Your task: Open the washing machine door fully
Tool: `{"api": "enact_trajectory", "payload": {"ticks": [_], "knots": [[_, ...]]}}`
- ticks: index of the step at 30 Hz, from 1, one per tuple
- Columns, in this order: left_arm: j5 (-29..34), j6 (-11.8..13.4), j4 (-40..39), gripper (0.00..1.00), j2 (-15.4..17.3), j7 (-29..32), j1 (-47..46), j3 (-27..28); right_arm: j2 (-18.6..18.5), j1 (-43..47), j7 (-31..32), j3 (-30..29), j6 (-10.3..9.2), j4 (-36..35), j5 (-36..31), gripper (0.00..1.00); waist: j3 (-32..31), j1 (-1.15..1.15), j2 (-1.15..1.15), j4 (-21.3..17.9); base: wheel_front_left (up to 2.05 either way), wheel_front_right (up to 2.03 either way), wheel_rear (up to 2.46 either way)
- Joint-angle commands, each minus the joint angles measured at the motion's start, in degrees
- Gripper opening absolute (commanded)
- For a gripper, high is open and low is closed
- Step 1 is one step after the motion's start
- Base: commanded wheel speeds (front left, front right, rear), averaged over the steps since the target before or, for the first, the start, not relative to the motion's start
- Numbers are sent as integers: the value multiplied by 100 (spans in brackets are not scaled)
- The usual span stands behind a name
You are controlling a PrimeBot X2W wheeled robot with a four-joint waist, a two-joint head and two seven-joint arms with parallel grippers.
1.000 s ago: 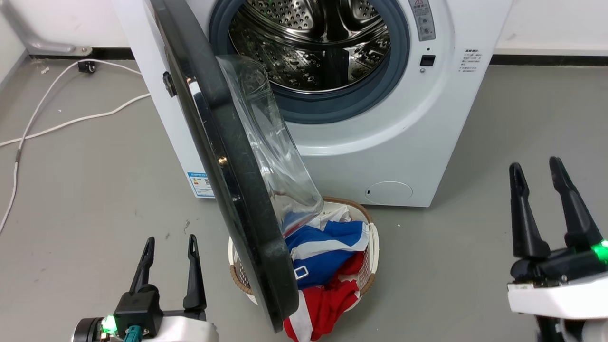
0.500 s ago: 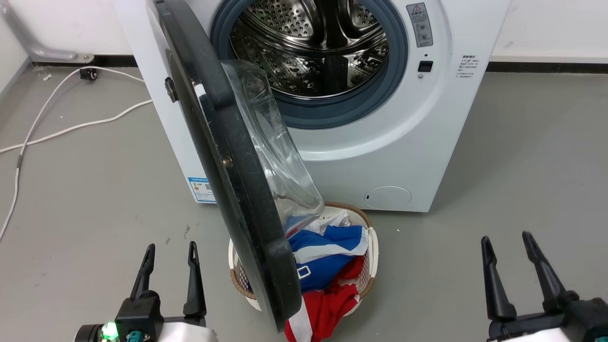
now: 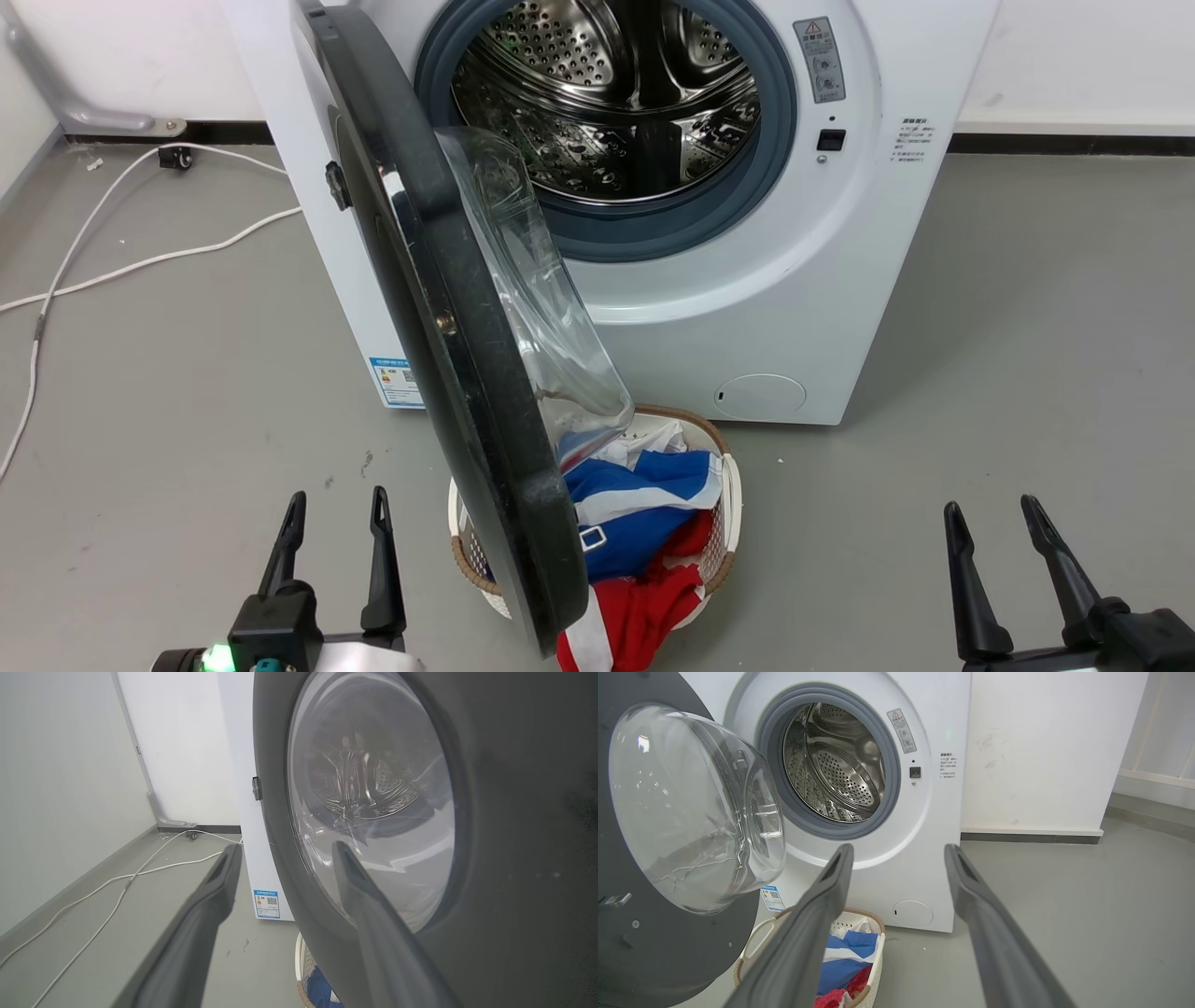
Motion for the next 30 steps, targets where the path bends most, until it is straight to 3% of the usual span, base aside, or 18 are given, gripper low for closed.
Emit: {"api": "enact_trajectory", "payload": {"ticks": [1, 2, 3, 4, 5, 11, 16, 23, 30], "knots": [[-74, 9, 36, 100, -1, -16, 66, 0, 20, 45, -12, 1, -1, 26, 32, 100, -6, 0, 0, -2, 0, 0, 0], [-74, 9, 36, 100, -1, -16, 66, 0, 20, 45, -12, 1, -1, 26, 32, 100, -6, 0, 0, -2, 0, 0, 0], [-63, 2, 40, 91, -1, -16, 63, 0, 20, 46, -12, -1, -1, 35, 33, 100, -7, 0, 0, -3, 0, 0, 0], [-58, 21, 28, 24, 0, -16, 51, 14, 20, 40, -12, 1, -1, 41, 39, 100, -9, 0, 0, -5, 0, 0, 0], [-91, 27, 16, 0, 0, -16, 49, 26, 19, 32, -12, 3, -1, 41, 44, 100, -10, 0, 0, -6, 0, 0, 0], [28, 51, -314, 0, 5, -16, -43, 191, 20, 11, -12, 9, -1, 25, 70, 100, -25, 0, 0, -2, 0, 0, 0], [39, -42, -1040, 0, 21, -16, -306, 316, 19, 26, -12, -2, -1, 0, 78, 100, -41, 0, 0, 12, 0, 0, 0], [290, -163, -2395, 0, 27, -16, -680, -90, 18, 70, -12, 57, -1, -5, 76, 100, -80, 0, 0, 2, 0, 0, 0], [418, -487, -3081, 0, 42, -14, -1077, -798, 19, 85, -12, 88, -1, 13, 79, 100, -106, 0, 0, -11, 0, 0, 0]]}}
